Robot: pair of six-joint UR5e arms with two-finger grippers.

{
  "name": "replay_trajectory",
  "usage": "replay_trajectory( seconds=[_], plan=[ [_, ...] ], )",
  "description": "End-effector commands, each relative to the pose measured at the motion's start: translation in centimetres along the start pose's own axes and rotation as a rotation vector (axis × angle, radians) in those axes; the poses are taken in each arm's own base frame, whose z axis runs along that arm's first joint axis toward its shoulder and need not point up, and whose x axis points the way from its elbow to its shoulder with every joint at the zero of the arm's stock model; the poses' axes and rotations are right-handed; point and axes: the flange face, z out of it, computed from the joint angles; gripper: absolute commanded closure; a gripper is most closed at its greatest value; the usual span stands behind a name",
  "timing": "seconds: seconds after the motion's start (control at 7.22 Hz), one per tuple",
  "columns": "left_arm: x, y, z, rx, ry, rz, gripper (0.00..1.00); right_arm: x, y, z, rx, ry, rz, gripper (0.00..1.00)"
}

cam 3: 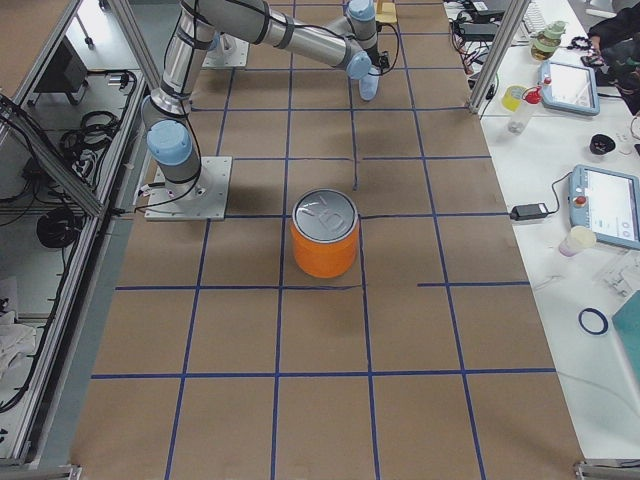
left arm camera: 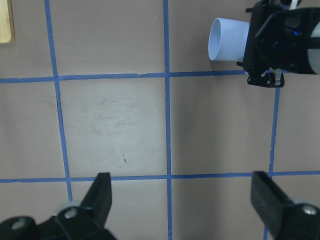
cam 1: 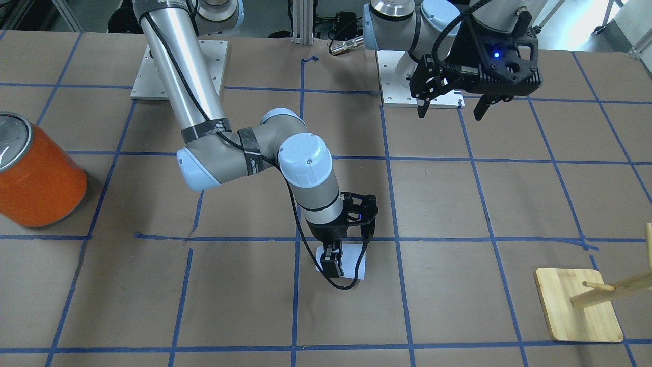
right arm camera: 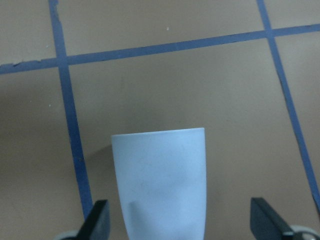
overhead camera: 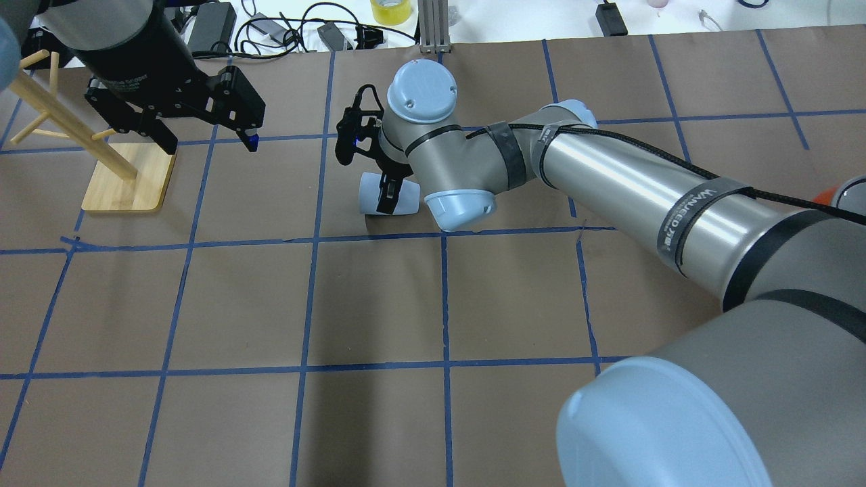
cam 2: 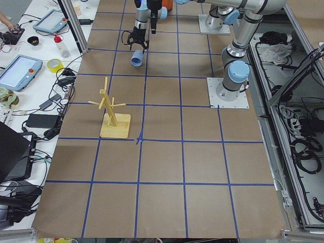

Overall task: Flip cup
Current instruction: 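Lay the cup on its side and open the right gripper, withdrawing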

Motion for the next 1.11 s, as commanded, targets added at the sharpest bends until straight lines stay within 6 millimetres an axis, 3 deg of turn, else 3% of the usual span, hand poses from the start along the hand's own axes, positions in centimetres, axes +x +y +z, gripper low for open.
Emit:
replay_trajectory(
  seconds=[0.0,0.14,0.28,0.55,0.69,0.97],
  plan=[
    [-0.3,0.1,-0.1,-0.004,-0.003,0.011,0.0,1.2,1.2,-7.7,-0.091,0.128,0.444,0.0],
    [-0.7,-0.1,0.2,-0.012,0.008,0.037,0.0,2.2,4.2,-10.7,-0.202,0.112,0.704,0.0],
    [-2.2,-0.5,0.8,-0.02,0.015,0.041,0.0,4.5,8.5,-13.2,-0.288,0.091,0.877,0.0],
    [-4.3,-1.5,2.4,-0.039,0.11,0.058,0.0,8.4,17.3,-21.4,-0.357,0.102,1.085,0.0],
    [-5.2,-2.3,5.4,-0.063,0.205,0.048,0.0,8.5,18.5,-23.6,-0.357,0.115,1.121,0.0],
    [-5.0,-4.5,11.2,0.006,0.377,0.069,0.0,6.0,19.1,-26.5,-0.441,0.112,1.295,0.0]
  ],
)
